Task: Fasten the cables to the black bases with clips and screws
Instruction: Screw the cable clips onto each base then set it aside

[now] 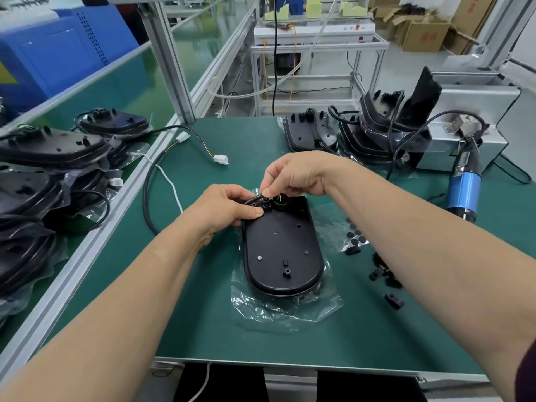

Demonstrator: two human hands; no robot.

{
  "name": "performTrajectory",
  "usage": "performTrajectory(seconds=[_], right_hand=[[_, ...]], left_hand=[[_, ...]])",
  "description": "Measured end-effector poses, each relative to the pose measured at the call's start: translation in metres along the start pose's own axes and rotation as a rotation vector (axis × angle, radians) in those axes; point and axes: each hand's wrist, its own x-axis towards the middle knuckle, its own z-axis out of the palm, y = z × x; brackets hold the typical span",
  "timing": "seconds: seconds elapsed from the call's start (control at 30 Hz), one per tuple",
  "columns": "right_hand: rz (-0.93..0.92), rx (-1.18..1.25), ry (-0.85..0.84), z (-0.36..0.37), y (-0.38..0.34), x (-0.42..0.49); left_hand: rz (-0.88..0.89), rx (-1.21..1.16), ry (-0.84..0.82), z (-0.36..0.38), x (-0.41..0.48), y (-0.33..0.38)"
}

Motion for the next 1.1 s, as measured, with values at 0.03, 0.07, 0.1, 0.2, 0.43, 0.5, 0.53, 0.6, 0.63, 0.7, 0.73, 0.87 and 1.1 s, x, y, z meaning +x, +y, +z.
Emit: performTrajectory(seconds=[0.03,0.07,0.1,0.2,0.43,0.5,0.53,0.6,0.63,0.7,0.73,0.87,1.1], right_hand=[[0.006,0.017,-0.001,0.001,0.000,0.000],[0.011,0.042,-0.009,0.001,0.001,0.000],[0.014,0.063,-0.025,0.002,0.001,0.000],[0.008,0.074,-0.046,0.005,0.002,0.000],[-0.045,0.095,-0.003,0.007,0.009,-0.004],[-0.064,0.094,0.004,0.007,0.009,-0.005],[-0.069,0.094,0.012,0.007,0.009,-0.005],[-0.068,0.106,0.037,0.008,0.010,-0.005],[-0.066,0.117,0.058,0.009,0.010,-0.005],[-0.071,0.122,0.115,0.011,0.013,-0.004],[-0.078,0.121,0.142,0.012,0.014,-0.004],[-0.133,0.160,0.192,0.015,0.020,-0.005],[-0.250,0.281,0.248,0.017,0.036,-0.019]], left_hand=[[0.000,-0.004,0.002,0.000,0.000,0.000],[-0.001,-0.009,0.004,0.001,0.000,0.000],[-0.003,-0.011,0.007,0.001,0.000,0.000],[0.002,-0.004,0.013,0.001,0.001,0.000],[0.026,-0.033,-0.009,0.001,-0.001,-0.002],[0.031,-0.085,-0.036,-0.001,0.001,0.000],[0.029,-0.084,-0.028,-0.001,0.003,0.002],[0.021,-0.015,0.015,-0.002,0.008,0.007],[0.009,0.034,0.018,-0.002,0.011,0.011],[-0.036,0.098,-0.045,-0.003,0.014,0.019],[-0.070,0.095,-0.099,-0.003,0.014,0.023],[-0.168,0.095,-0.210,-0.006,0.017,0.033],[-0.186,0.257,-0.283,-0.008,0.025,0.049]])
